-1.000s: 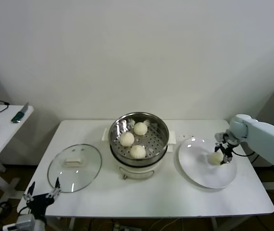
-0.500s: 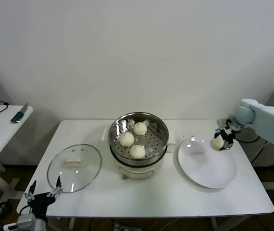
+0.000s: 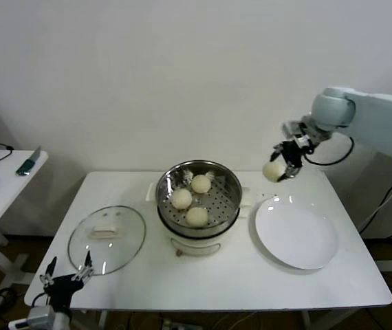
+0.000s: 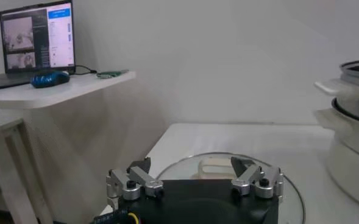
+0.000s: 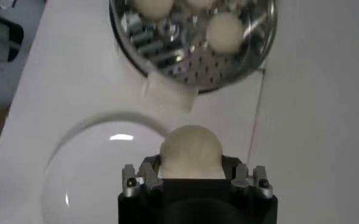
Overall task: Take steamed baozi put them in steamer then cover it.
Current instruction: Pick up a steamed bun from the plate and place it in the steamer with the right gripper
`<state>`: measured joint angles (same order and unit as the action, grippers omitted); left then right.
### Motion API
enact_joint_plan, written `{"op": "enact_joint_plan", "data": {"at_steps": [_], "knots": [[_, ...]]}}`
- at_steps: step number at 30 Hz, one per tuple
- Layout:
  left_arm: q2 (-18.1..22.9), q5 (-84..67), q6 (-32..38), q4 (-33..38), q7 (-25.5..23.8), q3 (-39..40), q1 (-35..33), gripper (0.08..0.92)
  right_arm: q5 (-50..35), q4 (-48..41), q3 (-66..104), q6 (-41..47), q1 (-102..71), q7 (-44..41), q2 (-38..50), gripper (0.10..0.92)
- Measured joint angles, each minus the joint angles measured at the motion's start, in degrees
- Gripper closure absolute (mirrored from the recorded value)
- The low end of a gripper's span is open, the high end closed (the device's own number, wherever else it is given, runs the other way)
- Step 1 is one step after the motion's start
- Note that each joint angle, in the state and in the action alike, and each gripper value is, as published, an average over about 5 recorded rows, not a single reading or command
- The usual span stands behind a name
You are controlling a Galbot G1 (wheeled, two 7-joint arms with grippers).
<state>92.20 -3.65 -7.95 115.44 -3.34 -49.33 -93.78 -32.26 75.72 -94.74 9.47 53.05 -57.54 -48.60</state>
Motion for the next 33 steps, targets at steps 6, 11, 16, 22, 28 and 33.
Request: {"op": "enact_joint_plan", "data": {"at_steps": [6, 11, 16, 22, 28, 33], "knots": [[0.0, -0.3, 0.0, 0.2, -0.1, -0.4, -0.2, 0.177, -5.4, 2.4, 0.1, 2.6, 1.8, 1.5, -5.2, 0.353], [0.0, -0.5, 0.0, 0.0, -0.1, -0.9, 0.0, 0.177, -6.9, 2.6, 0.7, 4.0, 0.2, 2.9, -9.4, 0.353], [0.0, -0.5, -0.1, -0.4, -0.2, -1.5, 0.3, 0.177, -6.2, 0.9, 1.1, 4.5, -2.9, 3.8, -13.3, 0.355], [0.0, -0.5, -0.1, -0.9, -0.2, -2.0, 0.7, 0.177, -4.0, -2.6, 1.9, 4.6, -7.2, 4.4, -17.1, 0.355], [-0.2, -0.8, -0.1, -1.4, -0.2, -2.4, 0.9, 0.177, -2.0, -5.3, 2.1, 4.8, -10.9, 4.9, -19.5, 0.354], [-0.5, -0.9, -0.1, -1.7, -0.2, -2.5, 1.2, 0.177, -0.7, -6.9, 2.0, 4.9, -12.8, 5.1, -20.4, 0.354]]}}
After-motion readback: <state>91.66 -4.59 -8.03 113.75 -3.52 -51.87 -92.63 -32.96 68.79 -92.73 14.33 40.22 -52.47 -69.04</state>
